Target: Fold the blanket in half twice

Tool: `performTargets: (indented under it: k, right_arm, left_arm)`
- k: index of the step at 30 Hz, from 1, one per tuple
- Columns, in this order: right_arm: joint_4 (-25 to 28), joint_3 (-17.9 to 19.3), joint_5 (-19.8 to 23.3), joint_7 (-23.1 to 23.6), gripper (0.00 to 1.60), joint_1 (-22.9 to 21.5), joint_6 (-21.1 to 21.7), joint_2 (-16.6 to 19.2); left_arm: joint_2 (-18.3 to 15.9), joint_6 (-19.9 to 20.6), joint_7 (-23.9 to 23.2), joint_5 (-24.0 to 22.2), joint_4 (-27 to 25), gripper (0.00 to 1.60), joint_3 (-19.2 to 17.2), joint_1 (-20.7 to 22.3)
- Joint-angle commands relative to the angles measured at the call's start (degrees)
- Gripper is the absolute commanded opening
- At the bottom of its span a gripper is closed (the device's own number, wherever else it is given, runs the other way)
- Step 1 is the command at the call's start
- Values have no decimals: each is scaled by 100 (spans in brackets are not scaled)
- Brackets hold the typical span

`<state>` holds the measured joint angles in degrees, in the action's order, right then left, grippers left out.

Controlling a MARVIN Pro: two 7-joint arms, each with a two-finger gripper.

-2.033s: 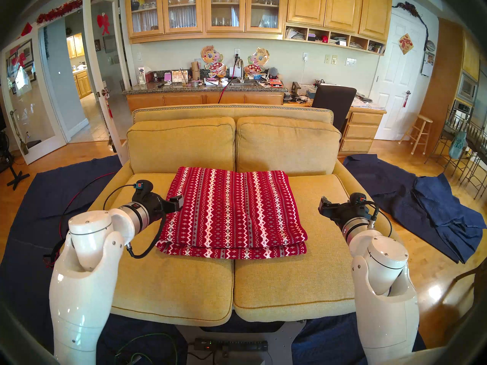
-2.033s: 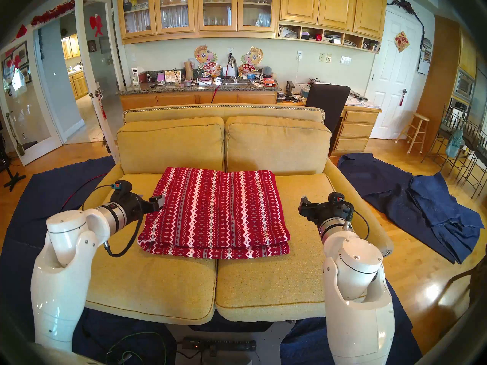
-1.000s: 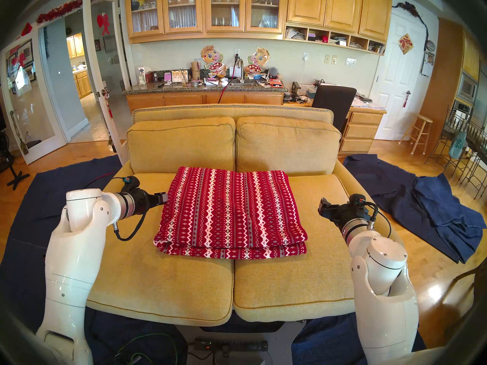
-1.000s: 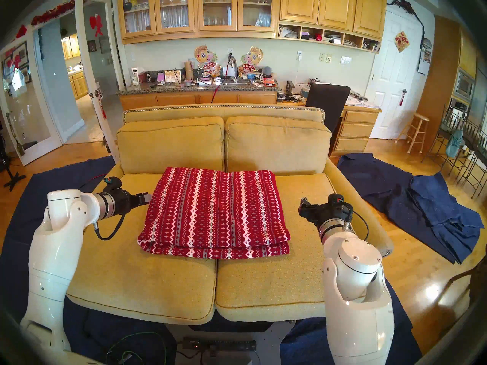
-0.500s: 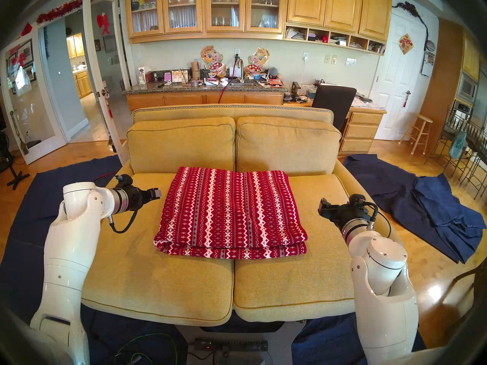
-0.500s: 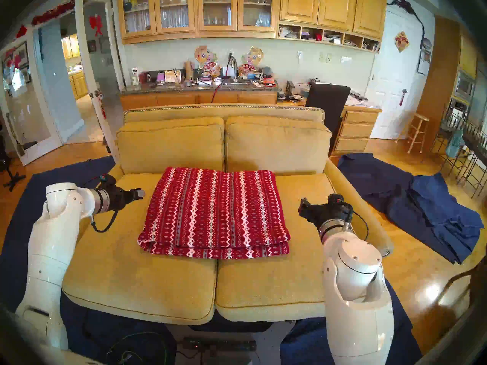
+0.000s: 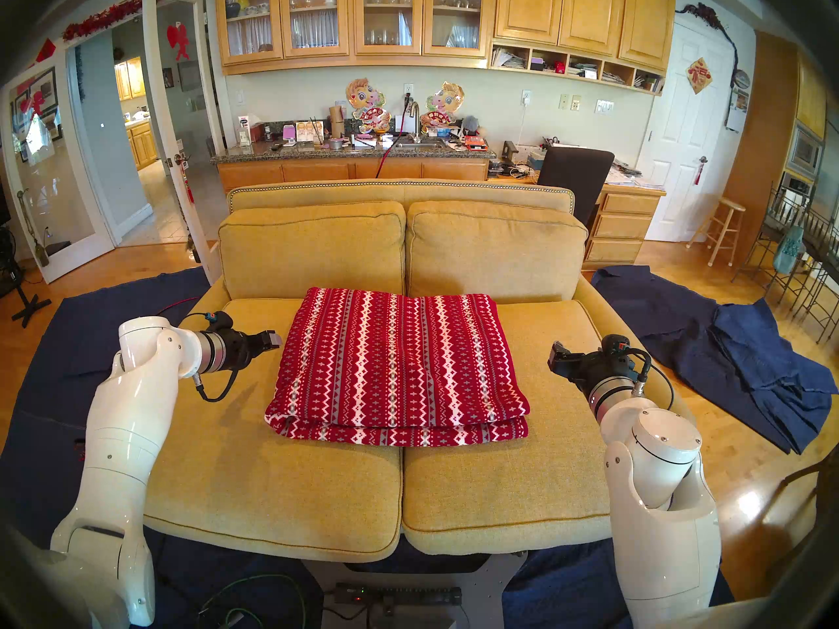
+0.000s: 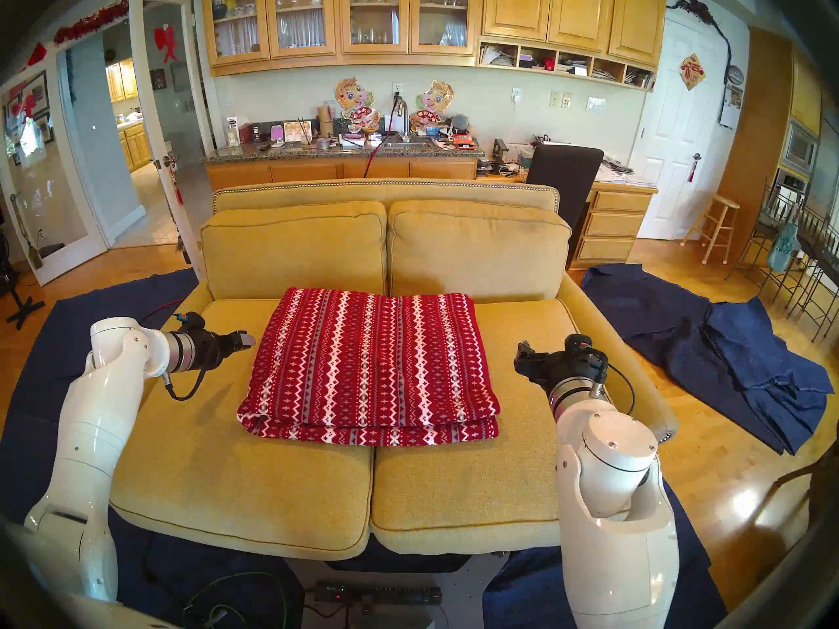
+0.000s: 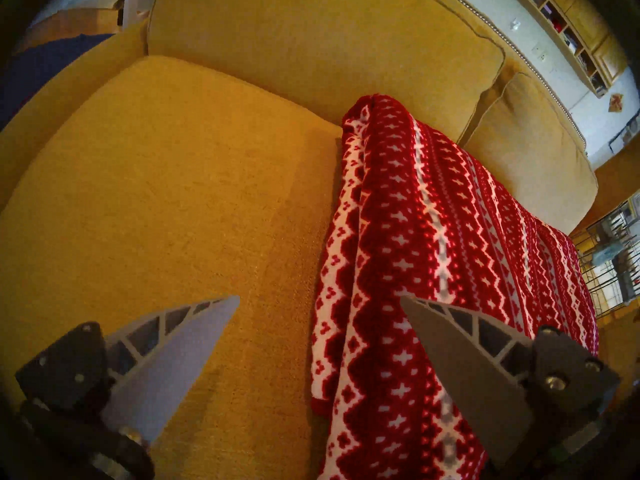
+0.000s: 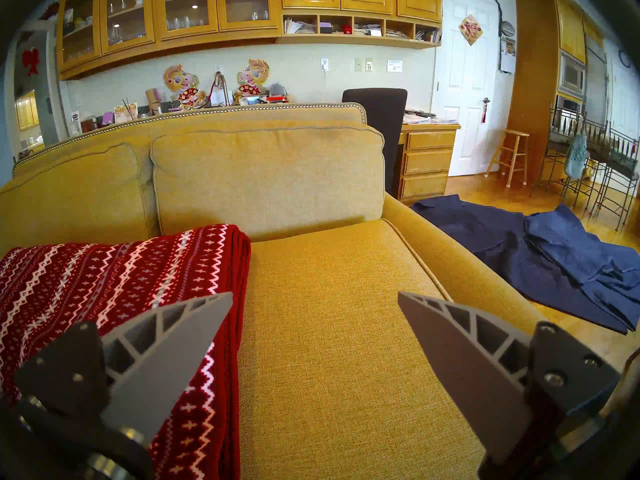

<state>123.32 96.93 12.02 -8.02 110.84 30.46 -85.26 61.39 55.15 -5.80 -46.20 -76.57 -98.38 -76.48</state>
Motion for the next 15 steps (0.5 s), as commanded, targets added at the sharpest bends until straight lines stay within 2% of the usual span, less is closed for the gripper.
performTargets:
  k: [1,5,6,7,9,12,13,15]
  right_arm:
    - [183,-5,1,7,160,-108,-49,8]
    - [185,-5,1,7,160,-108,-50,8]
    - [187,-5,1,7,160,-108,-50,8]
    - [188,-5,1,7,160,-108,-50,8]
    - [189,-5,1,7,160,-109,-50,8]
    - [194,-5,2,7,160,-109,-51,8]
    - [195,-5,2,7,160,-109,-51,8]
    - [195,-5,2,7,160,-109,-51,8]
  left_arm:
    - [-48,-15,-180,-207,262,160,57,664]
    - [-57,-15,-263,-275,417,160,104,748]
    - [-19,-15,-285,-282,751,160,184,1117]
    - [-65,-15,-345,-332,569,160,139,838]
    - [-66,-15,-378,-350,617,160,152,861]
    - [-48,-15,-540,-436,970,160,224,1106]
    - [-69,-20,-599,-472,925,160,210,1007]
    - [-63,-15,-642,-484,1037,160,234,1098]
